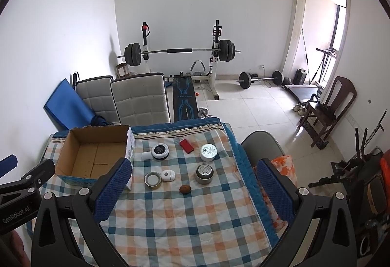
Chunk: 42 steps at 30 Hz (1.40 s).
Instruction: Organize rigid objects
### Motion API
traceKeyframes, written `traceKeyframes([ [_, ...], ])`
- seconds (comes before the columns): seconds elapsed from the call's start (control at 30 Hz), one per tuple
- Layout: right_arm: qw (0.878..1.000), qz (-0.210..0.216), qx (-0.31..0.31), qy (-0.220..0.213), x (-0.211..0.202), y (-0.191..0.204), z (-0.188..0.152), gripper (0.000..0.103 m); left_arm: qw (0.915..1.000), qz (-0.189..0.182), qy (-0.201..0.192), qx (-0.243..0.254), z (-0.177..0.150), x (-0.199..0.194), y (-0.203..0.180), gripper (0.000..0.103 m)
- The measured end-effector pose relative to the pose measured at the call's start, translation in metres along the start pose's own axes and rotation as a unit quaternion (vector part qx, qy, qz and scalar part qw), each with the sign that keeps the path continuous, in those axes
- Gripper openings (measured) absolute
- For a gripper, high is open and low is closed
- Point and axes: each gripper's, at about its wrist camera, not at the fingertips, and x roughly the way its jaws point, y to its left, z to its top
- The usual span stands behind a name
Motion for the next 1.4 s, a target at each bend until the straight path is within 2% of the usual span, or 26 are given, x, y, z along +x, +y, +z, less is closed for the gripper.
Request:
traceKeyframes([
  [0.57, 1.0, 0.001, 0.001, 0.005, 0.003, -0.003, -0.007, 0.103, 1.0, 0.0, 0.004, 0.005, -0.001, 0.003, -0.005, 0.103],
  [0.77, 0.999, 0.013, 0.019, 0.046, 0.033, -0.019, -0.01, 0.103, 0.9997, -0.007, 0.022, 0.003, 0.009, 0.027, -0.012, 0.103],
  [0.9, 0.994, 0.0, 0.036, 0.101, 0.087, -0.047, -0.004, 0.103, 0.9989, -0.014, 0.044, 0.01, 0.023, 0.064, -0.025, 0.103],
  [1.03, 0.983, -0.003, 0.036, 0.181, 0.166, -0.068, -0.006, 0.103, 0.9938, -0.036, 0.103, 0.02, 0.036, 0.127, -0.045, 0.103],
  [1.2, 0.965, -0.004, 0.019, 0.261, 0.275, -0.077, -0.018, 0.103, 0.9808, -0.039, 0.189, 0.028, 0.042, 0.23, -0.074, 0.103],
  [1.3, 0.948, 0.008, 0.025, 0.316, 0.346, -0.074, -0.031, 0.103, 0.9716, -0.035, 0.232, 0.03, 0.042, 0.287, -0.086, 0.103],
  [1.4, 0.933, -0.001, 0.024, 0.359, 0.41, -0.068, -0.049, 0.103, 0.9612, -0.018, 0.273, 0.039, 0.04, 0.344, -0.097, 0.103],
])
